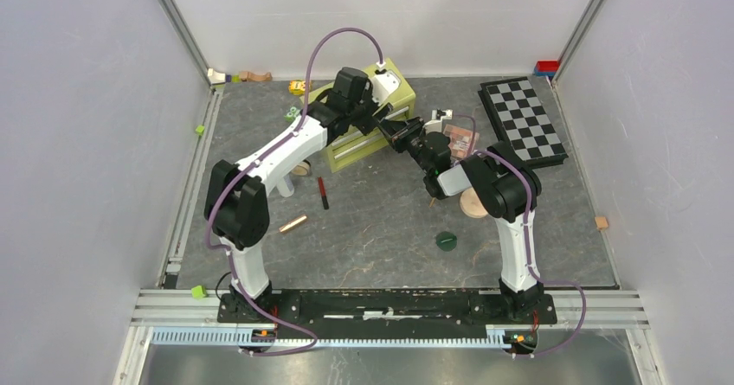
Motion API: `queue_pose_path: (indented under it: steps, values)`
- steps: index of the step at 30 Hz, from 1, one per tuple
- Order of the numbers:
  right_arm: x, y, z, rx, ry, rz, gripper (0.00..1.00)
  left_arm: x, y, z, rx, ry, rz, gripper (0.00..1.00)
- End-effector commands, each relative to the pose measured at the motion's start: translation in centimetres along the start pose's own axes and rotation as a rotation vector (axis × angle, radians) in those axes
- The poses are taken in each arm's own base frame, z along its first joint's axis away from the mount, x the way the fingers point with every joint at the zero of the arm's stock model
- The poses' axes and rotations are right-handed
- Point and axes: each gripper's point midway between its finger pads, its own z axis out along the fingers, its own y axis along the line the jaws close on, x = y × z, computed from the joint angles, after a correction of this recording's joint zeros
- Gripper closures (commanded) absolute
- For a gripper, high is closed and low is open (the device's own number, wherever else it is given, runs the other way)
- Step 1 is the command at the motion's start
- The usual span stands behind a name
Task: Organize the makeup
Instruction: Open the drawer in the storage box.
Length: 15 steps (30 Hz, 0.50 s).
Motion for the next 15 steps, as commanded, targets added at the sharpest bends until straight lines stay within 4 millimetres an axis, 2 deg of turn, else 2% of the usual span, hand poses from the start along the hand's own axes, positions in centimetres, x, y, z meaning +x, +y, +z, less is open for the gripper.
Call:
queue_pose_path:
  steps: [1, 15]
  values:
    - [-0.6, 1.9, 0.5, -0.040, -0.015, -0.087, 0.92, 4.2, 0.2, 0.5, -0.041, 0.145, 0.035, 0.21]
    - [-0.9, 1.7, -1.0, -0.025, -0.037, -0.092, 0.93, 4.7, 2.3, 0.9, -0.166, 0.183, 0.012, 0.23]
